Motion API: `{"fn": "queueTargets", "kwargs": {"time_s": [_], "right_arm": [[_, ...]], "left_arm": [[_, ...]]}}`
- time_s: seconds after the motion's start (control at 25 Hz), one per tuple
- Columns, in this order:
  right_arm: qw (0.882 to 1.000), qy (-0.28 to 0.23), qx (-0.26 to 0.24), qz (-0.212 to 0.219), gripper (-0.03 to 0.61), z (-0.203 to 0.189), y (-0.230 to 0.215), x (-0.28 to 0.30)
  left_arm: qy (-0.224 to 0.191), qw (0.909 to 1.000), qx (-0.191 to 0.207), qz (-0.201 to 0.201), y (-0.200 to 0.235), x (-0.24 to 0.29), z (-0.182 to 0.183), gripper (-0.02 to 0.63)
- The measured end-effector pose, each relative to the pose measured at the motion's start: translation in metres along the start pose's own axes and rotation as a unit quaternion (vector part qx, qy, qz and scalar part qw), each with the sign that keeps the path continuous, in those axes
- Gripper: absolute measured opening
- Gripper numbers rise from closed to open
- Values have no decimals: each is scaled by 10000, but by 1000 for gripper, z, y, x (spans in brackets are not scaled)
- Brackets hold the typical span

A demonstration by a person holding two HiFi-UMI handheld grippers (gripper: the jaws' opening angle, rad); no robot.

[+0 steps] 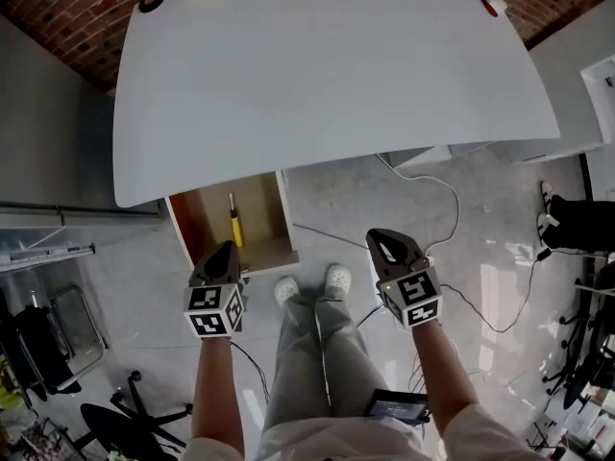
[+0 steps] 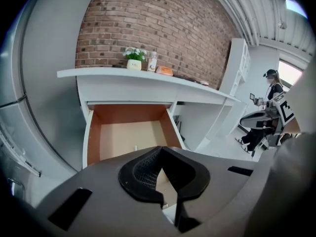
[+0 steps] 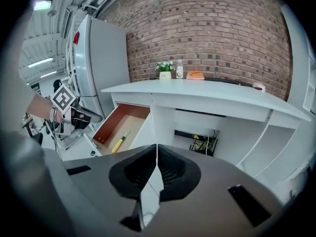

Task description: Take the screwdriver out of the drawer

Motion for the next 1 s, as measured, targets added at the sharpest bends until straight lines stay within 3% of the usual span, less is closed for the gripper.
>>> {"fn": "queueTargets", "kwargs": {"time_s": [0.2, 0.32, 0.48, 0.8, 1.0], "right_arm": [[9988, 66, 477, -86, 20, -20, -11, 28], [9985, 148, 516, -95, 20, -30, -16, 41], [9988, 219, 437, -60, 20, -43, -19, 59], [9977, 379, 559, -71, 20, -51, -29, 92], [9970, 481, 612, -41, 20, -55, -33, 105]], "left_arm": [[275, 9995, -146, 12, 18, 34, -17, 12], [420, 9990, -154, 60, 28, 51, -24, 17], [668, 9975, -217, 6, 39, 73, -28, 133], [1397, 9899, -172, 161, 59, 116, -46, 160], [1865, 9801, -676, -38, 67, 139, -57, 163]]}}
Point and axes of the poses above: the fingertips, and each gripper's own axes: x forward along the fingers, y to its left, z out of its top, the point moved 5 cm from there along -x, backward along the fingers, and after that the axes turned 1 degree about y, right-handed, at the moved point
